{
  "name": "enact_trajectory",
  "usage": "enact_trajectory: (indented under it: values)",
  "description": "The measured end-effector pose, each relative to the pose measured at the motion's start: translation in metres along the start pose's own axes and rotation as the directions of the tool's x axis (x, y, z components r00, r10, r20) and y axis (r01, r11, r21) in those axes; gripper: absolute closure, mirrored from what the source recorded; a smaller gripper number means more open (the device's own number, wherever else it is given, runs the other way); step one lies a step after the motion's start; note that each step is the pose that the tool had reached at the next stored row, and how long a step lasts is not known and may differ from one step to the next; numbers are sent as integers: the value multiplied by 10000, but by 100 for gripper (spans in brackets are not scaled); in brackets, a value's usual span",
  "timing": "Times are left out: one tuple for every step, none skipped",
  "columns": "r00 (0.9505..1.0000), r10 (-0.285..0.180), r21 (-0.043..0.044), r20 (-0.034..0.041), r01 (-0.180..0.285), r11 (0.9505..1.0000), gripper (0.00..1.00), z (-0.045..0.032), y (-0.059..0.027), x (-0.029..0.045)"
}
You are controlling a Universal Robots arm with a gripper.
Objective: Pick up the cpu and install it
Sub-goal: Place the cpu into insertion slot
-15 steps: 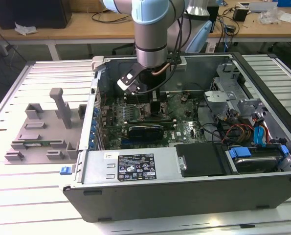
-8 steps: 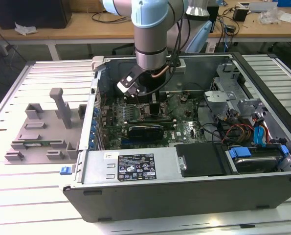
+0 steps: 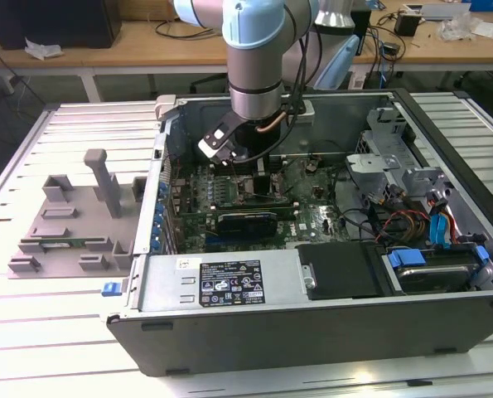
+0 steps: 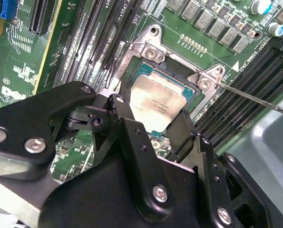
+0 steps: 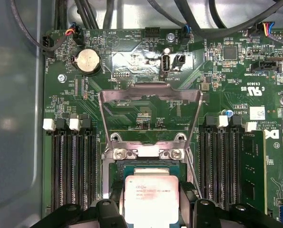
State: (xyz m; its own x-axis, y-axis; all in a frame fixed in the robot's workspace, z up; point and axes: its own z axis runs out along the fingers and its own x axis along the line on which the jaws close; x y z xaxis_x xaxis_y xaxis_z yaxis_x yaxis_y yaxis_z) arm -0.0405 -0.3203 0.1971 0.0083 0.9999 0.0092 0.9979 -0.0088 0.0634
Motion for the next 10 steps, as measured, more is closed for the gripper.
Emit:
enact_trajectory:
  values:
    - [10000,-9,0,-1,9,10000,45,1,-1,3]
    - [10000,-34,0,-3,34,10000,45,2,0,7]
    - [10000,-48,0,-4,48,10000,45,2,0,8]
    - [10000,-49,0,-4,49,10000,45,2,0,8]
    - [10000,-49,0,-3,49,10000,45,6,0,9]
    - [10000,-50,3,0,50,10000,45,13,-1,7]
    - [10000,-49,2,-1,49,10000,45,15,-2,7]
    - [10000,-49,1,-1,49,10000,45,16,-1,8]
    - [10000,-48,-3,-8,48,10000,45,19,-1,8]
    - [10000,-48,-5,-14,48,10000,45,22,0,10]
